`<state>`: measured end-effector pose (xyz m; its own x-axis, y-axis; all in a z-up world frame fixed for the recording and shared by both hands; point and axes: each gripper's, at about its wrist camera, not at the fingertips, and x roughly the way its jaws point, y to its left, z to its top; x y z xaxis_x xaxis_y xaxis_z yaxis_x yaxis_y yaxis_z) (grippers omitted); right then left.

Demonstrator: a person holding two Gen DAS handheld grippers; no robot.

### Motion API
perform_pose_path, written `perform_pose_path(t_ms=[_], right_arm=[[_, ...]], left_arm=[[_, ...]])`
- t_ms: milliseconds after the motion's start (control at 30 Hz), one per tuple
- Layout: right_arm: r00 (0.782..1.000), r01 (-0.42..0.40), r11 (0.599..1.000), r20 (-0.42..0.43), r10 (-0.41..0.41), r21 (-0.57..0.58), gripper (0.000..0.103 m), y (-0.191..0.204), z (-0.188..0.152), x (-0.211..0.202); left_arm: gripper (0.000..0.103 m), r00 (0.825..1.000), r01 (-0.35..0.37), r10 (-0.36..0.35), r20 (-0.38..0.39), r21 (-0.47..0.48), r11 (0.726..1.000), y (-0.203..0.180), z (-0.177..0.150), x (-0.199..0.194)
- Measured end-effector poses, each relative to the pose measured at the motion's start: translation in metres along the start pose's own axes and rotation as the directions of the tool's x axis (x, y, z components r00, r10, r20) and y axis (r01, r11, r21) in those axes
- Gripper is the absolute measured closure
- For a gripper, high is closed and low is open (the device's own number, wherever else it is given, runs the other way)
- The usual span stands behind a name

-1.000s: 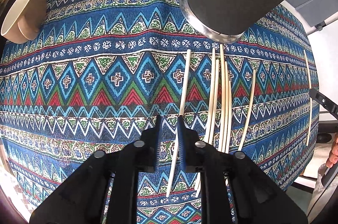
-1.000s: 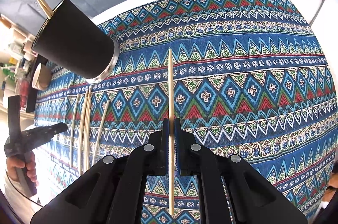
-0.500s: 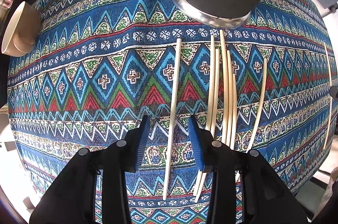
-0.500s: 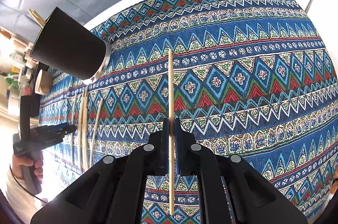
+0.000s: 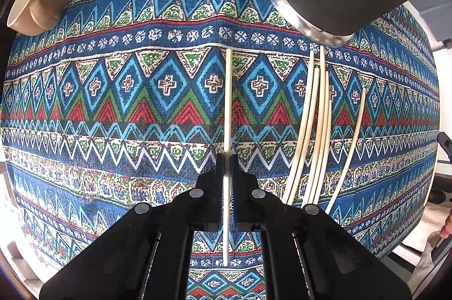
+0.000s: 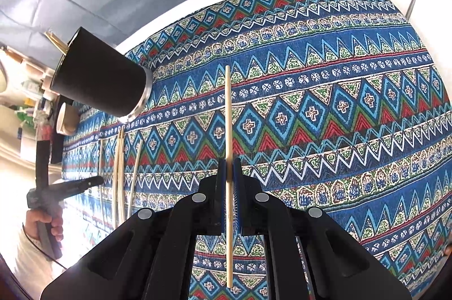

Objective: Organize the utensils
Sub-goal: 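Lift both held sticks upright and carry them above the black holder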

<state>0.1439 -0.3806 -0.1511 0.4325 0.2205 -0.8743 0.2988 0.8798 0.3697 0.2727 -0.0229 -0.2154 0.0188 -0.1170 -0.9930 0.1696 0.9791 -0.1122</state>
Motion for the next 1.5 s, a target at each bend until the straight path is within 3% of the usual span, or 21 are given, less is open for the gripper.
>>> perform_pose_path(t_ms=[67, 167, 267, 500, 667, 933, 1233, 1367, 1500], right_arm=[[1.0, -0.005, 1.0, 0.006, 0.005, -0.004, 0.098, 0.001, 0.004, -0.002], [1.0, -0.019, 1.0, 0.018, 0.019, -0.01, 0.098, 0.005, 0.01, -0.006], [0.998, -0.042, 0.999, 0.037, 0.043, -0.027, 0.098, 0.014, 0.02, -0.011], [0.987, -0.128, 0.99, 0.091, 0.133, -0.063, 0.098, 0.043, 0.049, -0.028], [0.973, -0.175, 0.979, 0.13, 0.189, -0.109, 0.098, 0.07, 0.072, -0.045], [0.955, -0.204, 0.957, 0.172, 0.241, -0.206, 0.098, 0.114, 0.099, -0.07], [0.93, -0.232, 0.927, 0.212, 0.3, -0.295, 0.098, 0.157, 0.126, -0.09], [0.906, -0.23, 0.911, 0.266, 0.329, -0.344, 0.098, 0.174, 0.137, -0.095], [0.862, -0.282, 0.884, 0.305, 0.404, -0.373, 0.098, 0.182, 0.145, -0.092]], left_arm=[[0.099, 1.0, 0.018, -0.018, -0.008, -0.025, 1.0, 0.015, -0.01, -0.006], [0.099, 0.999, -0.022, 0.022, 0.024, -0.02, 1.0, 0.027, -0.018, -0.021], [0.099, 0.994, -0.073, 0.074, 0.081, -0.005, 0.997, 0.035, -0.023, -0.048], [0.099, 0.974, -0.089, 0.086, 0.21, 0.005, 0.996, 0.046, -0.019, -0.119], [0.098, 0.947, -0.082, 0.067, 0.315, 0.034, 0.996, 0.05, -0.002, -0.165], [0.098, 0.911, -0.079, 0.049, 0.41, 0.058, 0.995, 0.029, 0.012, -0.223], [0.098, 0.874, -0.046, 0.003, 0.486, 0.075, 0.996, 0.009, 0.033, -0.252], [0.098, 0.846, -0.004, -0.055, 0.531, 0.108, 0.994, -0.004, 0.044, -0.262], [0.098, 0.782, 0.009, -0.109, 0.614, 0.164, 0.986, -0.022, 0.049, -0.266]])
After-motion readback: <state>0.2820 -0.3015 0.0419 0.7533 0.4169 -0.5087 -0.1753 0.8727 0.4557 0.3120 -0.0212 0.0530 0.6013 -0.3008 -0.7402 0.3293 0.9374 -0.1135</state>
